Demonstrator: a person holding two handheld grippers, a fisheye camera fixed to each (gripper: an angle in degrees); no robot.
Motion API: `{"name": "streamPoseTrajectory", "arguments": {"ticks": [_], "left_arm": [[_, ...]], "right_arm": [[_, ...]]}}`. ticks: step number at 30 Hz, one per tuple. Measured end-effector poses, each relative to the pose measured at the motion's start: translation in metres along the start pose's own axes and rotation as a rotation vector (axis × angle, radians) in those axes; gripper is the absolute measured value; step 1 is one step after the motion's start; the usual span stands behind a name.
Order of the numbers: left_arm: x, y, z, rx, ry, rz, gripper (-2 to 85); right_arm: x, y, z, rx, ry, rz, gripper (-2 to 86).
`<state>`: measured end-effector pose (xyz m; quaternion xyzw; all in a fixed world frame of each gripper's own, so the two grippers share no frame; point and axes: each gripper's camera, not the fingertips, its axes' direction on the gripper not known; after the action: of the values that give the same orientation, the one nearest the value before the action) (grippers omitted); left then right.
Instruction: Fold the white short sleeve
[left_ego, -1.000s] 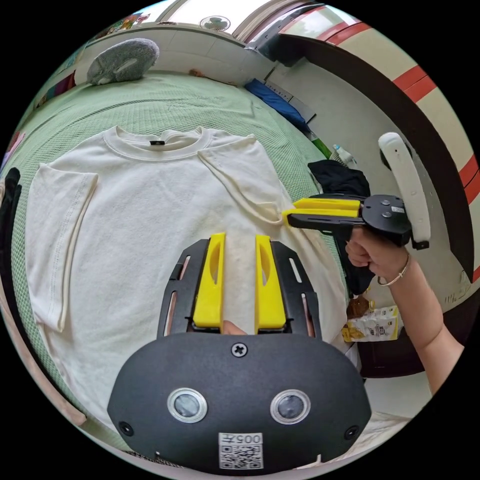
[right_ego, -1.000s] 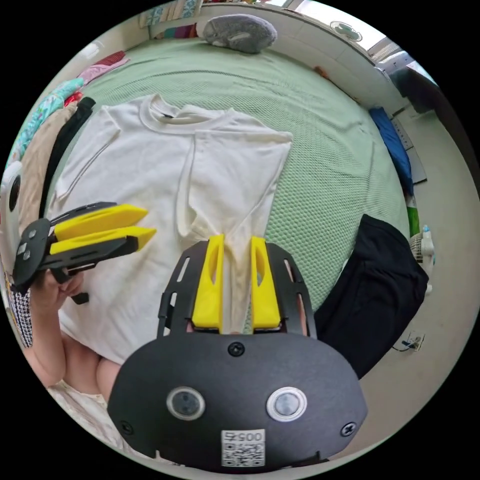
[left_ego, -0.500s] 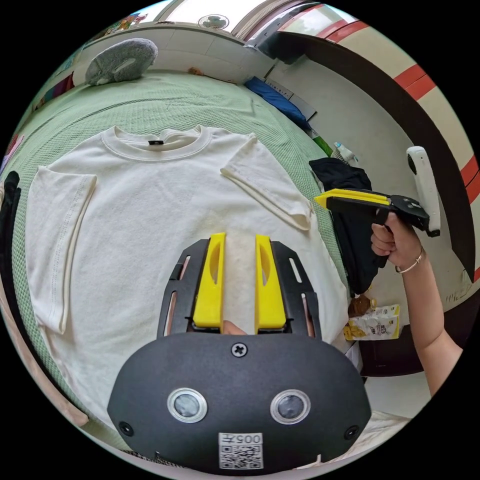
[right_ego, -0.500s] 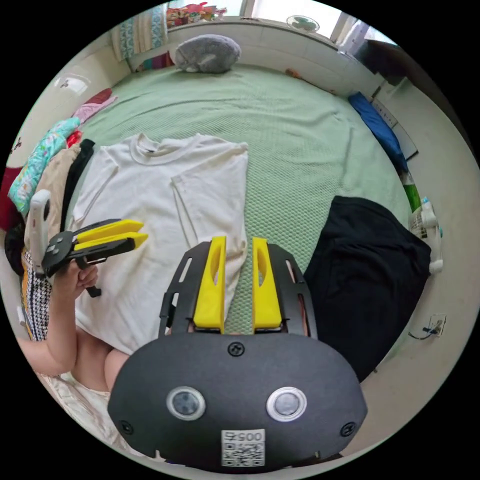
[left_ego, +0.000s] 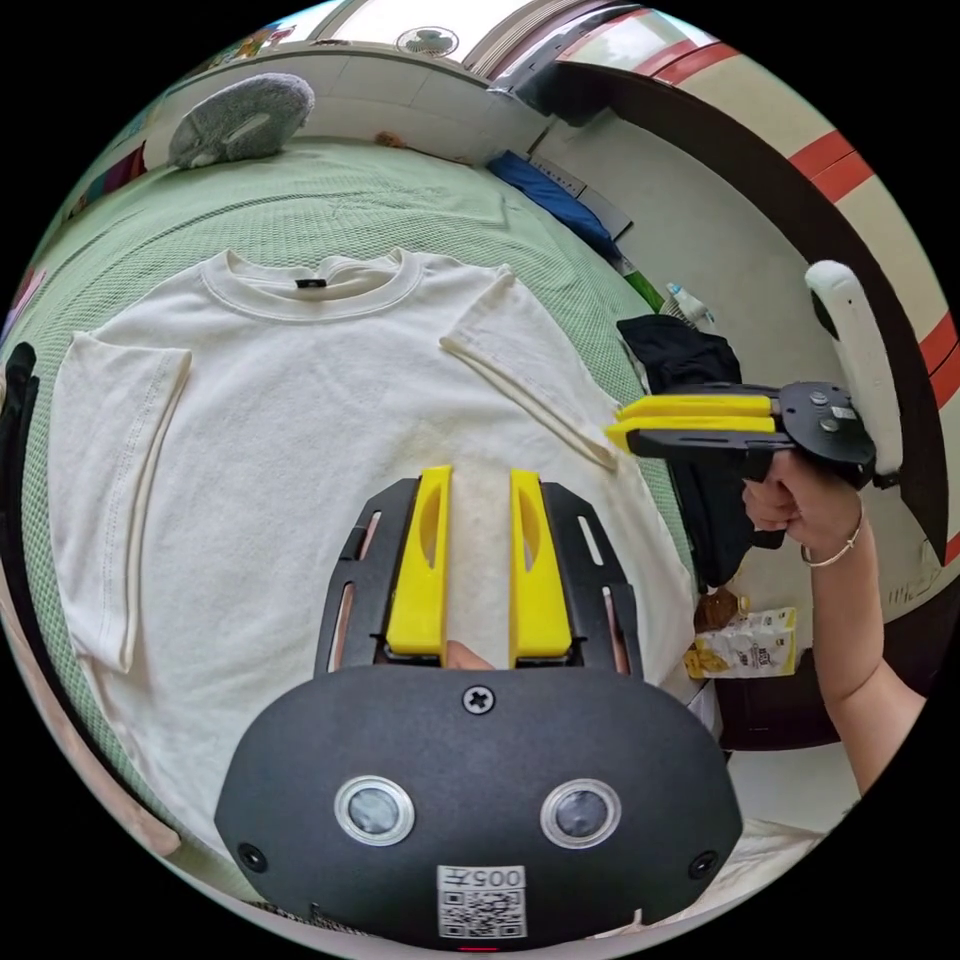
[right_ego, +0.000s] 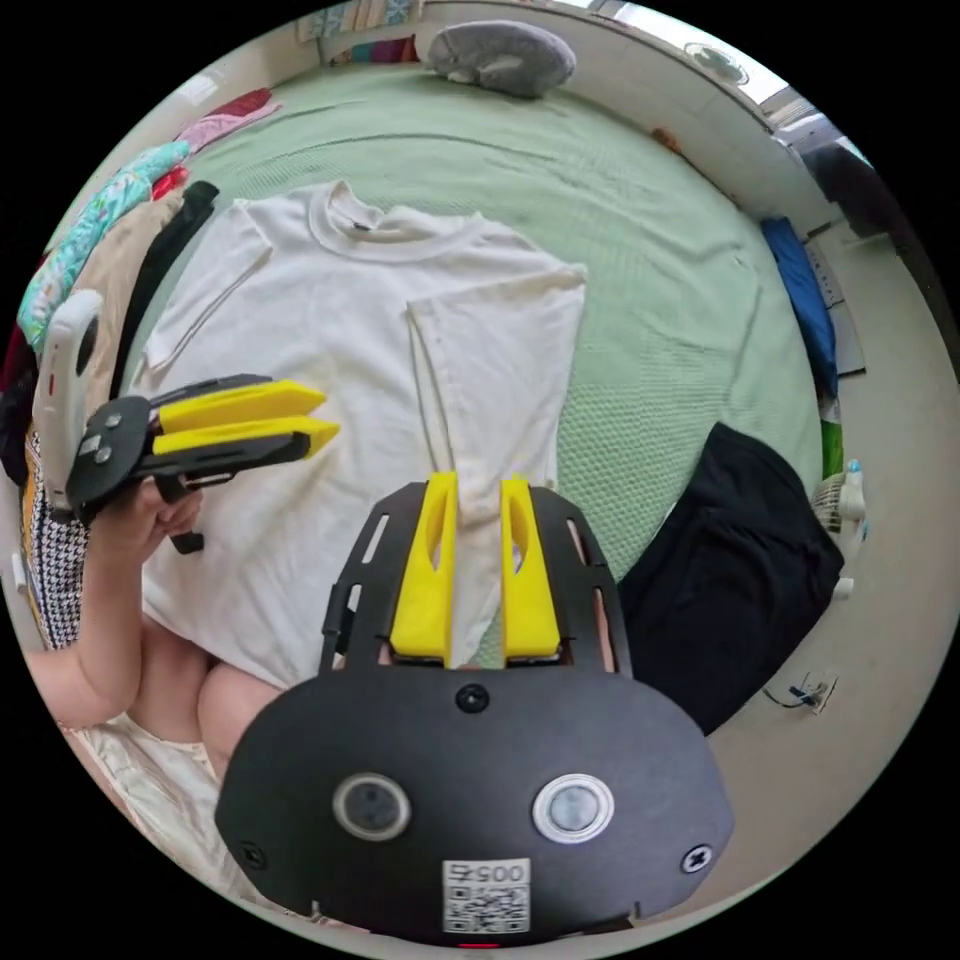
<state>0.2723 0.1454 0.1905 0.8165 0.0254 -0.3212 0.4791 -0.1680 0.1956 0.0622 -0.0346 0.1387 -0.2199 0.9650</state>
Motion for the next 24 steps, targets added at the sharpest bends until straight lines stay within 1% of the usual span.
{"name": "streamPoseTrajectory", "arguments": {"ticks": [2, 5, 12, 16, 18, 20, 24], "left_arm": [[0.001, 0.005, -0.005, -0.002, -0.007, 0.003, 9.8], [0.003, 0.013, -0.012, -0.001, -0.016, 0.009, 9.8], [0.006, 0.03, -0.028, -0.007, -0.023, 0.008, 9.9], [0.008, 0.043, -0.039, -0.004, -0.034, 0.011, 9.9], [0.008, 0.05, -0.045, 0.007, -0.031, 0.009, 10.0], [0.008, 0.062, -0.058, 0.016, -0.014, -0.013, 10.3], [0.014, 0.093, -0.095, 0.076, -0.035, -0.019, 10.6]], "right_arm": [[-0.005, -0.001, -0.003, 0.126, -0.029, 0.007, 5.9], [-0.011, -0.009, 0.014, 0.219, -0.081, 0.03, 5.8], [-0.017, -0.038, 0.073, 0.19, -0.075, 0.128, 3.3], [-0.003, -0.035, 0.085, 0.147, -0.156, 0.222, 2.2], [-0.001, -0.02, 0.08, 0.155, -0.2, 0.226, 2.9], [-0.007, 0.021, 0.066, 0.215, -0.234, 0.214, 4.2], [-0.028, 0.107, 0.045, 0.255, -0.196, 0.181, 5.9]]}}
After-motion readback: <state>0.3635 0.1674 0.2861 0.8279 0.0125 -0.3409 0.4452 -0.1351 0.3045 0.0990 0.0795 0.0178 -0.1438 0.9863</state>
